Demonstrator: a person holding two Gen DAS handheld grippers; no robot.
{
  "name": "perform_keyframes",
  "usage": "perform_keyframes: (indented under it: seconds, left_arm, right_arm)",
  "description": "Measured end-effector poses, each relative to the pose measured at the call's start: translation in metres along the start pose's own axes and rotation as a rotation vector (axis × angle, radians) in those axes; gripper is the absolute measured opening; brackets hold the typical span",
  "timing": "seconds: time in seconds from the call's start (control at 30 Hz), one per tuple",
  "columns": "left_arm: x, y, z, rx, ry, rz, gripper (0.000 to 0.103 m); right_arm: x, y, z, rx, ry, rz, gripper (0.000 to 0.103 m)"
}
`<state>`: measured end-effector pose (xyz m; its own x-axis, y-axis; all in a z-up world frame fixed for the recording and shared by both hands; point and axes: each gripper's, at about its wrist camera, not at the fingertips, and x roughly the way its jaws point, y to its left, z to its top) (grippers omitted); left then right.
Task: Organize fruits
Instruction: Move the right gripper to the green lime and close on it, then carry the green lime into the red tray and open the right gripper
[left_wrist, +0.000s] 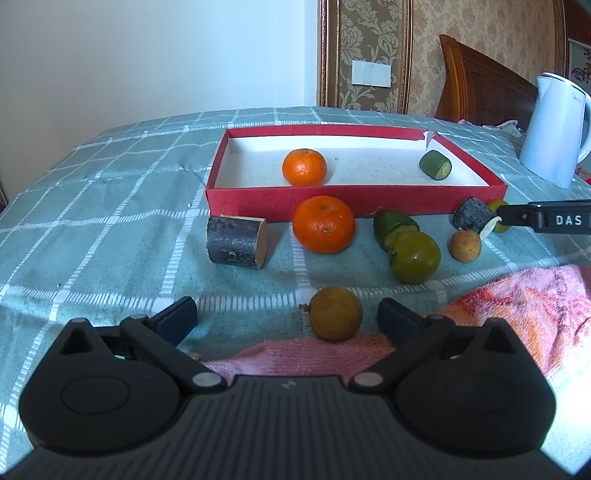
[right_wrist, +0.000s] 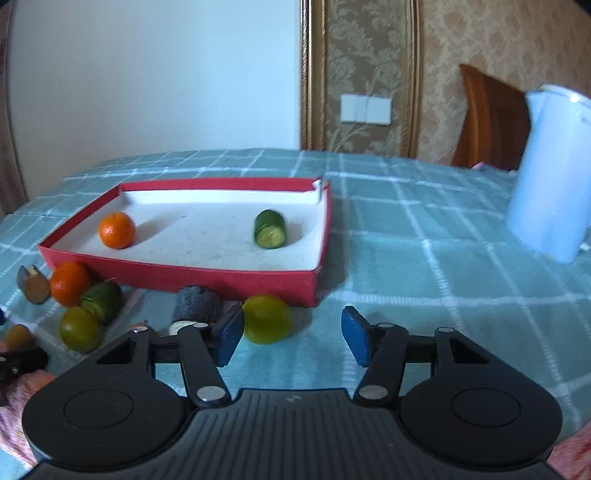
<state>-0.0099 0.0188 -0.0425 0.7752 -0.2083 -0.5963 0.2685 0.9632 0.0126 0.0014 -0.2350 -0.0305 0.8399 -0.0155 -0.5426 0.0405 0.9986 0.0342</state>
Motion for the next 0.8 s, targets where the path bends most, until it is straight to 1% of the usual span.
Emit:
perform_keyframes:
  seconds: [0.1, 0.23, 0.3, 0.33, 0.47, 0.5, 0.6, 0.8]
  left_arm:
    - [0.0, 0.0, 0.0, -0.001, -0.001, 0.0, 0.103]
    - [0.0, 0.0, 0.0, 0.0, -0.001, 0.001, 0.103]
    - [0.0, 0.0, 0.0, -0.001, -0.001, 0.0, 0.103]
    - [0.0, 0.0, 0.0, -0.001, -0.001, 0.001, 0.103]
    - [0.0, 0.0, 0.0, -0.001, -0.001, 0.001, 0.103]
    - [0.0, 0.0, 0.0, -0.001, -0.001, 0.001, 0.103]
    - [0.0, 0.0, 0.0, -0.001, -0.001, 0.001, 0.103]
    - [0.0, 0.0, 0.0, 0.0, -0.001, 0.0, 0.103]
  right_arm:
    - [0.007, 0.006, 0.003, -0.017, 0.005, 0.007, 0.058]
    - [0.021, 0.008, 0.005, -0.001, 0.056, 0.054, 0.058]
    - [0.024, 0.011, 0.003, -0.005, 0.062, 0.065, 0.056]
    - [0.023, 0.012, 0.002, -0.014, 0.055, 0.064, 0.051]
    - [0.021, 0.021, -0.001, -0.045, 0.048, 0.076, 0.037]
    - [0.02, 0.024, -0.002, -0.063, 0.044, 0.077, 0.032]
    - [0.017, 0.032, -0.005, -0.111, 0.023, 0.047, 0.032]
    - [0.017, 0.027, -0.005, -0.079, 0.028, 0.061, 0.032]
